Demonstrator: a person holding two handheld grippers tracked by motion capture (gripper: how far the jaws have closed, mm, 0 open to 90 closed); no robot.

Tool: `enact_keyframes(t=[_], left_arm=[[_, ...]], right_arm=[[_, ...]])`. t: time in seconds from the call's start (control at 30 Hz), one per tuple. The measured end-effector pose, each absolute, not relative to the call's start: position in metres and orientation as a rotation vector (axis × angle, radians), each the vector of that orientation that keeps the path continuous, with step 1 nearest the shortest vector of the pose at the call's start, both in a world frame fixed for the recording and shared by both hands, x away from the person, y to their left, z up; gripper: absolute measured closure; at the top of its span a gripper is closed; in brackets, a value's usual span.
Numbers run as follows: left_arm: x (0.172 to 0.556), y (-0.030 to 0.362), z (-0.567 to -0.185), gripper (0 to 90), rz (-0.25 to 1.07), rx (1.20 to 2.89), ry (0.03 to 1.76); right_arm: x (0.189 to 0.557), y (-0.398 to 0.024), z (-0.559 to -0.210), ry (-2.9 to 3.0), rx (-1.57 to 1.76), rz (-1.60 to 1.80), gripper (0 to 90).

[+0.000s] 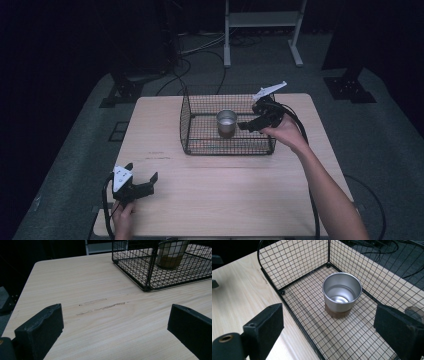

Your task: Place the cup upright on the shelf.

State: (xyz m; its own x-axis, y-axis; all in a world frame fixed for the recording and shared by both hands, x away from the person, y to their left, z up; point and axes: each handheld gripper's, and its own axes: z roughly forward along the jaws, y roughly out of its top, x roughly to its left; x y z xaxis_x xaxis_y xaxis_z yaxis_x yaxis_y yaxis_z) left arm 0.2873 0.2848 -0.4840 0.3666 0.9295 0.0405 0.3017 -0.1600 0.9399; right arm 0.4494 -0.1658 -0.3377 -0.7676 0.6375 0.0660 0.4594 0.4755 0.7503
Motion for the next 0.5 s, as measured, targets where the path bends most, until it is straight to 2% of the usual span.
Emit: enact_keyframes(t=[0.5], left_arm=[[0.287, 0.285, -0.484, 0.0, 0.828, 1.679, 1.108]], right_arm=[[0.426, -0.181, -0.345, 2.512, 0.91, 1.172, 8.6]])
